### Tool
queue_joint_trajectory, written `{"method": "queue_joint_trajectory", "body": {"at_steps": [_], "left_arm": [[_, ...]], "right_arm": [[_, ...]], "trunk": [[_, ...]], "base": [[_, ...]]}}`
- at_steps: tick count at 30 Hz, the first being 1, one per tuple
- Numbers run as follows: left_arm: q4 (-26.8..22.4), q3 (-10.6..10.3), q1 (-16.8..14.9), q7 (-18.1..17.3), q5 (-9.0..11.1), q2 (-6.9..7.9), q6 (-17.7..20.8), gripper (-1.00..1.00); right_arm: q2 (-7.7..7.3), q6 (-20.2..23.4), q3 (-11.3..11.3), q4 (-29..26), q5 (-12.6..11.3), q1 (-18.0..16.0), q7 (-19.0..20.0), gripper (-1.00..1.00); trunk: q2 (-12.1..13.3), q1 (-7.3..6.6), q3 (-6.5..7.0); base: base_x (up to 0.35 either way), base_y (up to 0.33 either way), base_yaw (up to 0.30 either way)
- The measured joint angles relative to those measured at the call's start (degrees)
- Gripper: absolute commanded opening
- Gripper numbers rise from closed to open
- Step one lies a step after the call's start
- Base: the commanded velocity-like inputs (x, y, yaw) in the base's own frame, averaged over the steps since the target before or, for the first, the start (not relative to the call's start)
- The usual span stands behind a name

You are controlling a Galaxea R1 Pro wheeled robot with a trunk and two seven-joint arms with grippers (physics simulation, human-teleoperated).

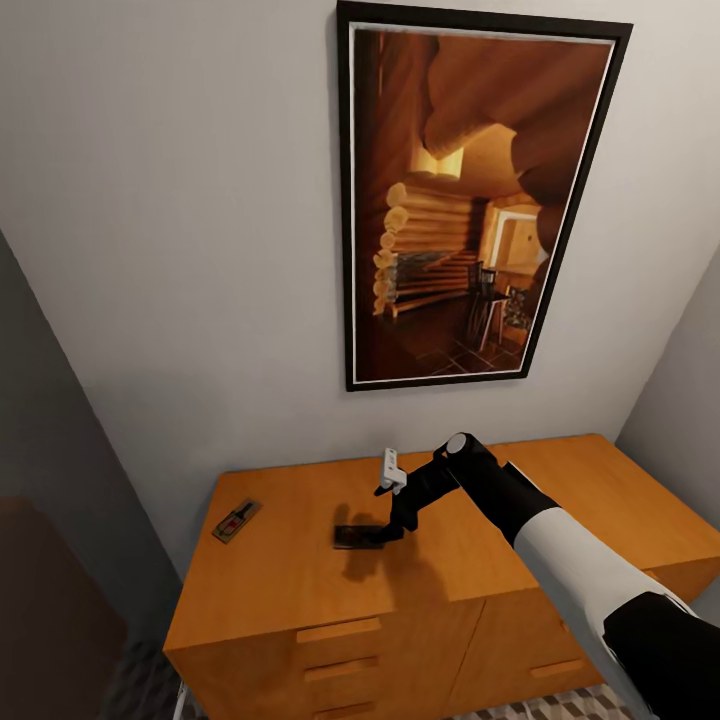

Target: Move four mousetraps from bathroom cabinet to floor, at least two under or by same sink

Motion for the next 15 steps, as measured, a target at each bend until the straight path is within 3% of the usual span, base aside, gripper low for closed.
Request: {"method": "queue_joint_trajectory", "body": {"at_steps": [15], "left_arm": [[0.0,0.0,0.18,0.0,0.02,0.0,0.0,1.0]], "right_arm": [[-0.01,0.0,0.0,0.03,0.03,0.0,0.0,1.0]], "trunk": [[0.0,0.0,-0.69]], "base": [[0.0,0.0,0.0]]}}
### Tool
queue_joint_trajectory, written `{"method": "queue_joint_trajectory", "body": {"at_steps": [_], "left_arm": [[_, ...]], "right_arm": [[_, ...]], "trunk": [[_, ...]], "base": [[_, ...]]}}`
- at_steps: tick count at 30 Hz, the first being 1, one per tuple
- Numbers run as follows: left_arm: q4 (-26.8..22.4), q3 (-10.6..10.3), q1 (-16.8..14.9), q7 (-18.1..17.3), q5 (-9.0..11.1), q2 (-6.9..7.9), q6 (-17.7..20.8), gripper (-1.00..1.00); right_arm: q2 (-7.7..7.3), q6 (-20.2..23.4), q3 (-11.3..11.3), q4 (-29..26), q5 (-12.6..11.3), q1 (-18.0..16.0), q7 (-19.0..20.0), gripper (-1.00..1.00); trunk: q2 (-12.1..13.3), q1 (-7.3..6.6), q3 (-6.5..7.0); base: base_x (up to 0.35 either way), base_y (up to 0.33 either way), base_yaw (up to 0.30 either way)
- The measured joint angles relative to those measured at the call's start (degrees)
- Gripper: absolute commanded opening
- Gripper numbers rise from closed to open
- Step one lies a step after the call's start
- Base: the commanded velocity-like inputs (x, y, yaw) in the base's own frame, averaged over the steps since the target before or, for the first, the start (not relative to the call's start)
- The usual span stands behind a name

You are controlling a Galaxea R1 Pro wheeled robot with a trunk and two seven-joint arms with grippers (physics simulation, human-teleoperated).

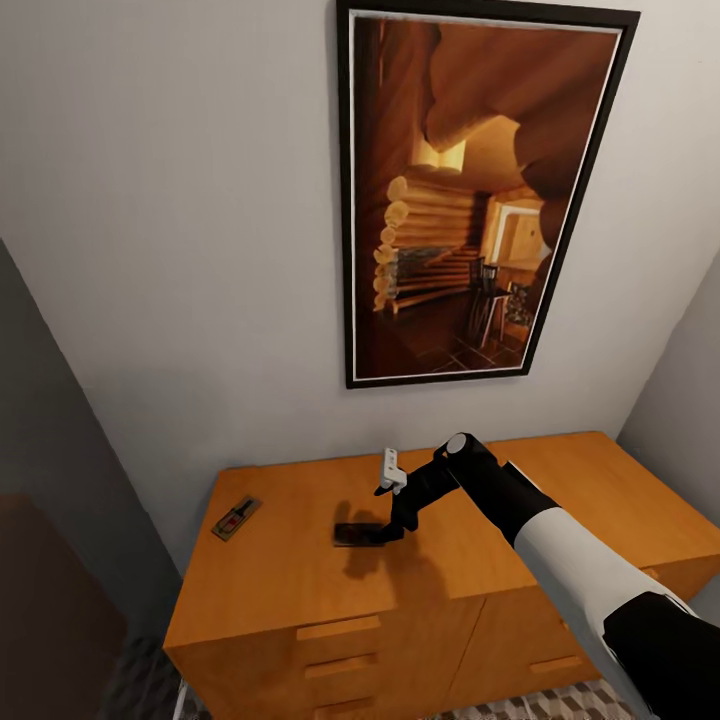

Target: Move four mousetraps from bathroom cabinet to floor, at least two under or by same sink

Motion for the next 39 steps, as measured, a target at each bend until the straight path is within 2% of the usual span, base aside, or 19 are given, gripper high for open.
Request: {"method": "queue_joint_trajectory", "body": {"at_steps": [29,39], "left_arm": [[0.0,0.0,0.27,0.0,-0.05,-0.07,0.0,1.0],[0.0,0.0,0.34,0.0,-0.03,-0.07,0.0,1.0]], "right_arm": [[-0.12,0.0,0.0,0.52,0.06,0.0,-0.58,1.0],[-0.39,-0.08,-0.02,0.58,0.05,0.0,-0.69,1.0]], "trunk": [[0.0,0.0,-2.31],[0.0,0.0,-2.5]], "base": [[0.017,0.0,0.0],[0.009,0.0,0.0]]}}
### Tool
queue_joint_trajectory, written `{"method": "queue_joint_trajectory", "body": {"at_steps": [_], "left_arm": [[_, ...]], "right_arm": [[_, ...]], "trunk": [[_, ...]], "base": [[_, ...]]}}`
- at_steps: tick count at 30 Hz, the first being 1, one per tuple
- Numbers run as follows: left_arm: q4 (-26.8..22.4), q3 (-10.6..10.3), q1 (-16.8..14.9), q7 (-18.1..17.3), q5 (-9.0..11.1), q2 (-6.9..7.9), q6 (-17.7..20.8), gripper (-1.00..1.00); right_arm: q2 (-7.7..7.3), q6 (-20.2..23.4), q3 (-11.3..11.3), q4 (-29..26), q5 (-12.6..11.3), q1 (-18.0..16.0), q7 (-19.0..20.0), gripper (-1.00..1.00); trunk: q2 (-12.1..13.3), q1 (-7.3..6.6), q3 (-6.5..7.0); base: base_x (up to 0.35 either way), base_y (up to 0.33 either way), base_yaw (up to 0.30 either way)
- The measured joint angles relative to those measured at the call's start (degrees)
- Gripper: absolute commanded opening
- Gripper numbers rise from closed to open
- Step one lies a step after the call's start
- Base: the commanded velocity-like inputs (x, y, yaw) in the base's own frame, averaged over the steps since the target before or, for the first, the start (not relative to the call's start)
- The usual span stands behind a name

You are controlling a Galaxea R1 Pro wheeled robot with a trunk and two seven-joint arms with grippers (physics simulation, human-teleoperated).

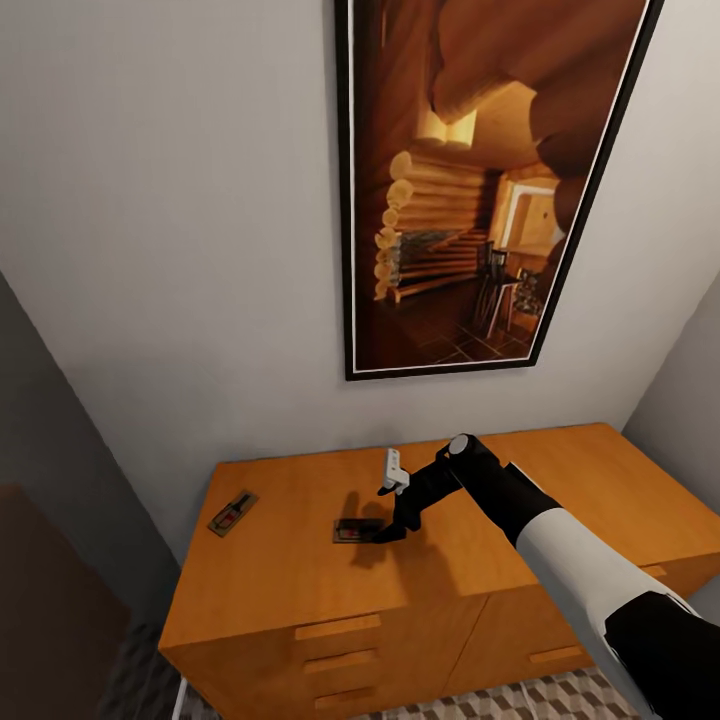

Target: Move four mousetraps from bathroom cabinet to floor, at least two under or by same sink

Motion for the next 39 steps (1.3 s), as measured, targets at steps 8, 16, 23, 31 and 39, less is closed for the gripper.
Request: {"method": "queue_joint_trajectory", "body": {"at_steps": [8,16,23,31,39], "left_arm": [[0.0,0.0,0.0,0.0,0.02,0.01,0.0,1.0],[0.0,0.0,0.01,0.0,0.0,0.01,0.0,1.0],[0.0,0.0,0.0,0.0,0.0,-0.01,0.0,1.0],[0.0,0.0,0.07,0.0,0.0,-0.01,0.0,1.0],[0.0,0.0,0.09,0.0,-0.02,-0.01,0.0,1.0]], "right_arm": [[-0.27,-1.28,-0.06,-0.02,-0.06,0.0,0.0,1.0],[-0.29,-1.57,-0.03,0.03,-0.07,0.0,-0.01,1.0],[-0.29,-1.61,-0.05,0.67,-0.07,0.0,-0.01,1.0],[-0.29,-1.65,-0.06,1.03,-0.07,0.0,-0.05,1.0],[-0.29,-1.65,-0.05,1.15,-0.07,0.0,-0.09,1.0]], "trunk": [[0.0,0.0,-0.01],[0.0,0.0,-0.01],[0.0,0.0,-0.01],[0.0,0.0,-0.01],[0.0,0.0,-0.01]], "base": [[0.0,0.0,0.0],[0.014,0.025,0.0],[0.029,0.048,0.0],[0.003,0.004,0.0],[0.019,0.014,0.0]]}}
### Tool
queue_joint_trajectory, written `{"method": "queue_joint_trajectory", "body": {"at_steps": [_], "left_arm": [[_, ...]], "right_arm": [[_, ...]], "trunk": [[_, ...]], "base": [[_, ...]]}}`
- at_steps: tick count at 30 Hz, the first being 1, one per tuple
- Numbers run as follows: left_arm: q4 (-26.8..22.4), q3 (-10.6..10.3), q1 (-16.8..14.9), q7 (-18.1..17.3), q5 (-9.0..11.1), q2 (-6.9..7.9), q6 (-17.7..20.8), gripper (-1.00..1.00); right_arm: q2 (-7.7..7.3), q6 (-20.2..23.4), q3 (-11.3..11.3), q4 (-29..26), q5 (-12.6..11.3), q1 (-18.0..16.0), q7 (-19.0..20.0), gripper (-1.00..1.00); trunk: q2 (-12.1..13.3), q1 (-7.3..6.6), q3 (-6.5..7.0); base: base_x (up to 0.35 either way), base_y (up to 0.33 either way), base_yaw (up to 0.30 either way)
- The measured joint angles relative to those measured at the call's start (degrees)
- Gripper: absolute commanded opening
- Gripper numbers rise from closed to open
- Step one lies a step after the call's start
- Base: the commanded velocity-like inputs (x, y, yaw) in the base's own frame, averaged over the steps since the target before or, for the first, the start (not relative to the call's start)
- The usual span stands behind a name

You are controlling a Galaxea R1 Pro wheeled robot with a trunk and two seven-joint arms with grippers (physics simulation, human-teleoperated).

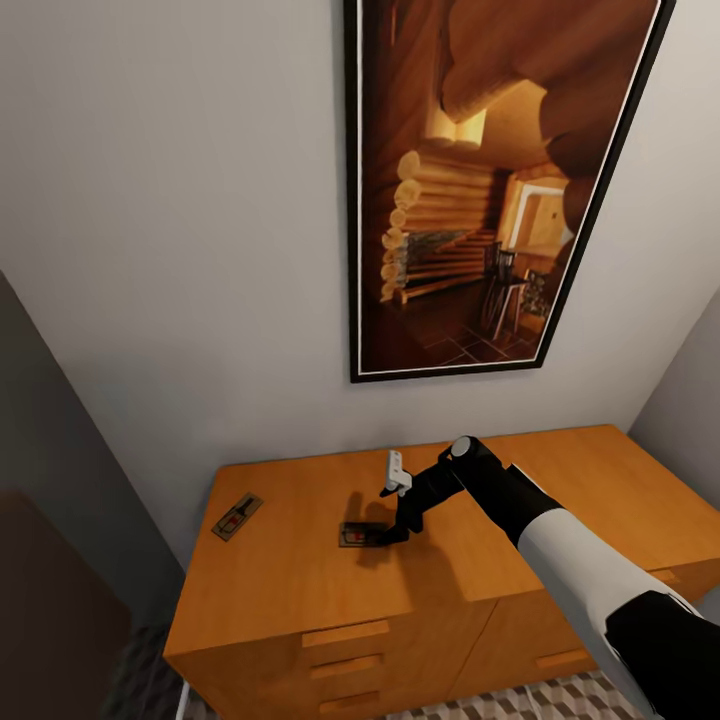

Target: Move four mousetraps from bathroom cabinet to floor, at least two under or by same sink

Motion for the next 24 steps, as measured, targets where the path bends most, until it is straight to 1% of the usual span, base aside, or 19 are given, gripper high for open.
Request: {"method": "queue_joint_trajectory", "body": {"at_steps": [21,24], "left_arm": [[0.0,0.0,0.0,0.0,0.0,-0.01,0.0,1.0],[0.0,0.0,0.0,0.0,-0.01,-0.01,0.0,1.0]], "right_arm": [[-0.01,-0.43,0.05,0.1,0.0,0.0,0.0,1.0],[0.04,-1.53,0.01,2.24,0.01,0.0,0.06,1.0]], "trunk": [[0.0,0.0,0.0],[0.01,0.0,0.0]], "base": [[0.012,0.011,0.0],[0.0,0.0,0.0]]}}
